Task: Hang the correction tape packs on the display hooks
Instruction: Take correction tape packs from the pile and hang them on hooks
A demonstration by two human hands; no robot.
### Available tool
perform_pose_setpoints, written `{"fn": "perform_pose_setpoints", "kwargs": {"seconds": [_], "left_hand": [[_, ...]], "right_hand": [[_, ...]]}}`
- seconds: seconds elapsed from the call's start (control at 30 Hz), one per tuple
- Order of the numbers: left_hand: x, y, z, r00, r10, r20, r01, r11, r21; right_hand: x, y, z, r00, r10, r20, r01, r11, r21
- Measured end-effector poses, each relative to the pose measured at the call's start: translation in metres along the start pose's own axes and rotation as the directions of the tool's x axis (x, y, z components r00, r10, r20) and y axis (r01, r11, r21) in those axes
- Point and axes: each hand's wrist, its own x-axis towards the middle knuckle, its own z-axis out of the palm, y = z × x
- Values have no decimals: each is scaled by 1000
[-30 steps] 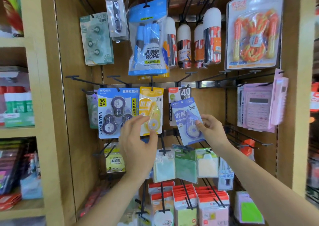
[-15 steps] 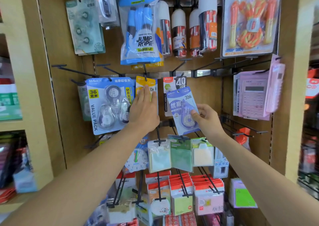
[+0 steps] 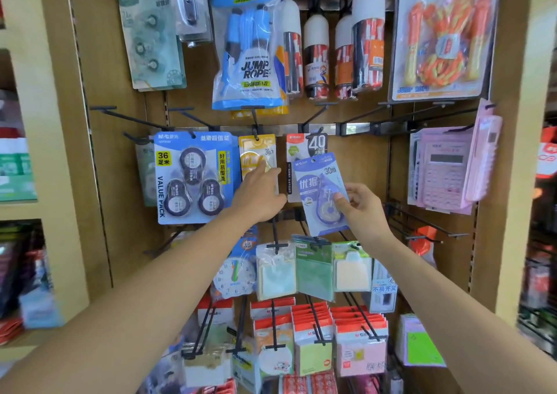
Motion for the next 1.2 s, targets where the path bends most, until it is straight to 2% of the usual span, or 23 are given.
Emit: {"fn": "perform_pose_setpoints", "kwargs": {"seconds": [0.07, 0.13, 0.23, 0.33, 0.43, 0.57, 0.67, 0.73, 0.83, 0.9, 1.07, 1.2], "left_hand": [[-19, 2, 1, 995, 55, -87, -61, 996, -66], [-35, 5, 2, 995, 36, -94, -57, 970, -235], [-51, 17, 6, 999, -20, 25, 31, 855, -518], [-60, 29, 14, 995, 19, 97, 52, 735, -676], [-65, 31, 22, 1000, 6, -21, -19, 722, -692], [-74, 26, 15, 986, -55, -157, -65, 746, -663], [-87, 14, 4, 955, -128, -266, -97, 715, -692], [-97, 5, -1, 931, -164, -326, -122, 703, -700], [-108, -8, -7, 907, -214, -362, -141, 656, -741], [-109, -15, -9, 898, -253, -361, -136, 621, -772], [-108, -20, -15, 896, -314, -312, -108, 528, -842], [-106, -19, -16, 883, -305, -356, -155, 527, -836]], "right_hand": [[-1, -3, -1, 1000, -10, 15, 10, 999, 37], [-3, -6, -1, 999, -15, 50, 9, 993, 117], [-6, -10, -2, 993, -38, 109, 12, 974, 228], [-6, -11, -3, 984, -64, 168, 20, 968, 249], [-7, -10, -5, 972, -81, 221, 39, 981, 190], [-6, -5, -2, 965, -143, 220, 145, 989, 6], [-7, -2, 2, 952, -159, 261, 210, 961, -179], [-6, 1, 5, 929, -121, 350, 262, 883, -390], [-5, 3, 13, 887, 20, 462, 316, 703, -637], [-2, 4, 16, 885, 50, 463, 310, 680, -665], [-1, 5, 15, 872, 39, 488, 317, 714, -625], [-1, 5, 12, 872, 26, 489, 311, 742, -594]]}}
